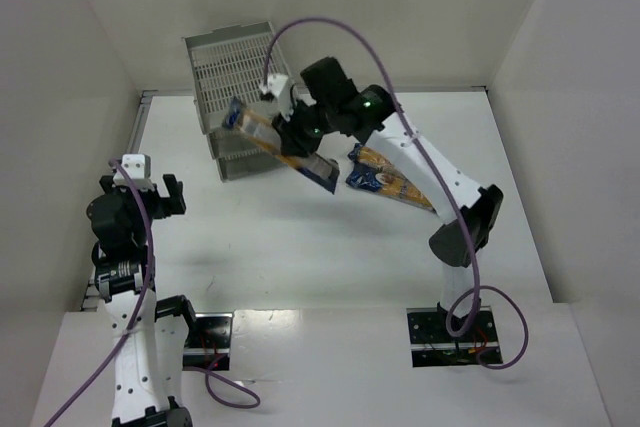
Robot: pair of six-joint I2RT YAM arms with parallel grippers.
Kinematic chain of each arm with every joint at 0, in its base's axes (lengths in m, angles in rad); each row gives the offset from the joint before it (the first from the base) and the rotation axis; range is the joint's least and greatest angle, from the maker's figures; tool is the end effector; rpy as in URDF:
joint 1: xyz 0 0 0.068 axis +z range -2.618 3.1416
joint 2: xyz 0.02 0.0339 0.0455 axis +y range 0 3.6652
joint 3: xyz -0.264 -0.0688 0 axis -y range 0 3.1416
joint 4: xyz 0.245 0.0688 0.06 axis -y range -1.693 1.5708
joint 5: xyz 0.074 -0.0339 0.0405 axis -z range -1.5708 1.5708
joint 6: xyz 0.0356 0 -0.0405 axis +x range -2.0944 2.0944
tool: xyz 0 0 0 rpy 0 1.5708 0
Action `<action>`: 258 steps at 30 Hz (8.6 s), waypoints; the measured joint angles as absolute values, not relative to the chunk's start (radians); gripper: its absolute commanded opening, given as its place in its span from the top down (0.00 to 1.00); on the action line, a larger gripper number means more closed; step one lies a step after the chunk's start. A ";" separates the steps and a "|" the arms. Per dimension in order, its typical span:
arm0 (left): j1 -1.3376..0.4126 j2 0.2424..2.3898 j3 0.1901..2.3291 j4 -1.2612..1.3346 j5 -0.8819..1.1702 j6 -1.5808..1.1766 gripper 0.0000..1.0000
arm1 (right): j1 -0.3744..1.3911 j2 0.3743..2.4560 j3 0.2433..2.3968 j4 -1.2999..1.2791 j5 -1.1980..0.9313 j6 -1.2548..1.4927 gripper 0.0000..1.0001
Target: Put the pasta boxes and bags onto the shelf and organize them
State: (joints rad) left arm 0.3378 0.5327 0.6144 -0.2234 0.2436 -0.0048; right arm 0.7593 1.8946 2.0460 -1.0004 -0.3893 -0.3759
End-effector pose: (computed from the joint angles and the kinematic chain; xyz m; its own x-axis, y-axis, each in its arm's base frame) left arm 0.1343 0.0381 0.3120 -0.1328 -0.0516 -0.9898 -0.0970 0.9945 -0.0388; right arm 0.2865 0.2905 0.3798 -0.2058 -0.6636 -0.7192 -0.9615 0.2739 0.0224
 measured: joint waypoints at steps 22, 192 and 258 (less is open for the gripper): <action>0.338 0.551 0.656 -0.280 0.337 -0.062 0.01 | 0.759 2.391 2.899 -0.583 -0.056 0.032 1.00; 0.297 0.570 0.635 -0.182 0.688 -0.501 0.01 | 0.775 1.887 1.762 -0.749 -0.409 0.094 1.00; 0.247 0.744 0.628 -0.181 0.693 -0.598 0.01 | 0.847 2.360 2.361 -0.556 0.170 0.329 0.32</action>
